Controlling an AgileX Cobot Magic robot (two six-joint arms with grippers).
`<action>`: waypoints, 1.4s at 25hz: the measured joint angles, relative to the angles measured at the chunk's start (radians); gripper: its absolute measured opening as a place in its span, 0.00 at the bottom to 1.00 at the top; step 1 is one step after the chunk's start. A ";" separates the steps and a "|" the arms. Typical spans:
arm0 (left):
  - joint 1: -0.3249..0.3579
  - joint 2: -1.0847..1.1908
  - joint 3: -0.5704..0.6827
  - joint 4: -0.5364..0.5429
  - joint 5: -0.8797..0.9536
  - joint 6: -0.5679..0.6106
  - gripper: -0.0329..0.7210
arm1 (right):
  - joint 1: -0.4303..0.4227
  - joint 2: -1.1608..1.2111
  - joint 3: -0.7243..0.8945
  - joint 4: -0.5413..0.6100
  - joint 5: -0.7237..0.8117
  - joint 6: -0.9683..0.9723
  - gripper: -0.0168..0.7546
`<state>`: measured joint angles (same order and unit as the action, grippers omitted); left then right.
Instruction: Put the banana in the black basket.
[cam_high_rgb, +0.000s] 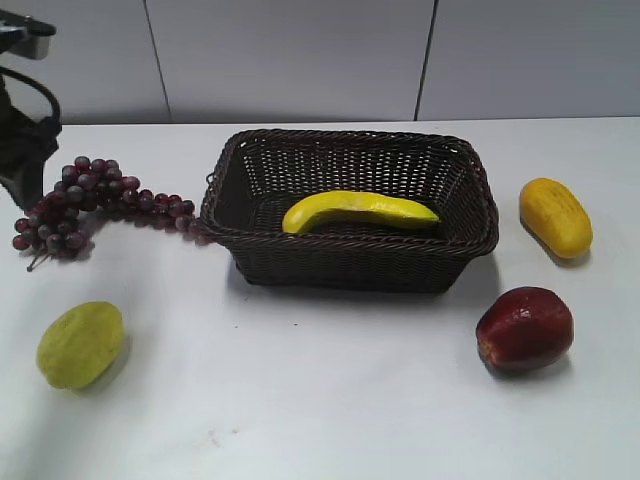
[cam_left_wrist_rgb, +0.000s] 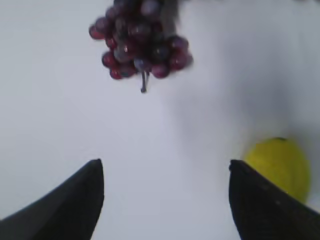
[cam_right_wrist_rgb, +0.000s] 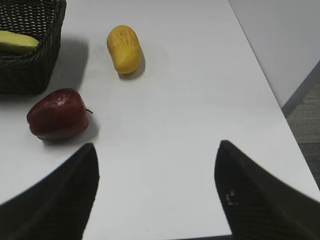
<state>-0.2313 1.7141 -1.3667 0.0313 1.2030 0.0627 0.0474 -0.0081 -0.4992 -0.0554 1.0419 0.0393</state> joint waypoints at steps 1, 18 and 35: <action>0.029 -0.012 0.019 -0.031 0.005 0.000 0.81 | 0.000 0.000 0.000 0.000 0.000 0.000 0.74; 0.142 -0.687 0.609 -0.046 -0.080 -0.010 0.78 | 0.000 0.000 0.000 0.000 0.000 0.000 0.74; 0.142 -1.452 0.879 -0.046 -0.120 -0.038 0.78 | 0.000 0.000 0.000 0.000 0.000 0.000 0.74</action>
<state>-0.0892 0.2617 -0.4876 -0.0144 1.0834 0.0250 0.0474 -0.0081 -0.4992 -0.0554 1.0419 0.0393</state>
